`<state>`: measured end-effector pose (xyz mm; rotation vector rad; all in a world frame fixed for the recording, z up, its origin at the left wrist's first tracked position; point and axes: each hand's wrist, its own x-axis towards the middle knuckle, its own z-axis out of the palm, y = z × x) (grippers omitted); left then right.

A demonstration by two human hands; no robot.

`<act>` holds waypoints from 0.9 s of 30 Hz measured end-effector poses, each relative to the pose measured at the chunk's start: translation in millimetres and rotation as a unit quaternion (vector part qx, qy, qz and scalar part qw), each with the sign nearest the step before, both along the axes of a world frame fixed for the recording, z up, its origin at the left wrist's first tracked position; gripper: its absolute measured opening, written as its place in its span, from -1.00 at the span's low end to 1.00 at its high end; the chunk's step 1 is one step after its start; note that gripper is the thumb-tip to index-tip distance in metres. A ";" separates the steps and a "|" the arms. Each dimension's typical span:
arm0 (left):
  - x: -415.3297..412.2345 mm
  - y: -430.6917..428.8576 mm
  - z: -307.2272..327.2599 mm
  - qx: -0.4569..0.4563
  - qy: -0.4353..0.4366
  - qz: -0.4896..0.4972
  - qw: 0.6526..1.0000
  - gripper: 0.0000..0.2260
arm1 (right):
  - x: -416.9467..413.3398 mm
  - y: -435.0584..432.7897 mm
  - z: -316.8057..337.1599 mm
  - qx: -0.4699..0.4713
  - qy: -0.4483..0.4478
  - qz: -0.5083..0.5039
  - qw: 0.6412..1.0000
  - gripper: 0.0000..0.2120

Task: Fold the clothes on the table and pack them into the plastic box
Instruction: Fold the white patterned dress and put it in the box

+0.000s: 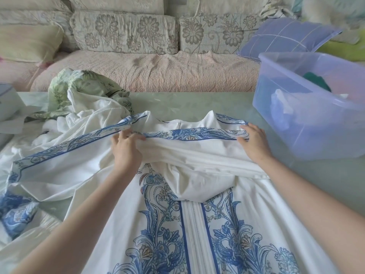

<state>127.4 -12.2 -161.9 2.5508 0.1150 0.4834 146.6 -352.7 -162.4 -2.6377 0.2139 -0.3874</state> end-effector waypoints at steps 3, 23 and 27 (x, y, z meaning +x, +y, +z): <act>0.4 -0.2 0.7 0.137 0.000 0.030 0.990 -0.62 | -18.6 7.1 5.1 -0.041 0.030 0.031 0.998 -0.50; -20.5 -3.0 3.1 0.210 0.112 -0.187 0.953 -0.44 | -53.8 -19.7 -11.0 -0.116 0.202 0.034 0.972 -0.35; -25.1 -0.8 -7.2 0.249 0.226 -0.184 0.924 -0.24 | -60.8 -21.2 -16.9 -0.124 0.197 0.046 0.972 -0.36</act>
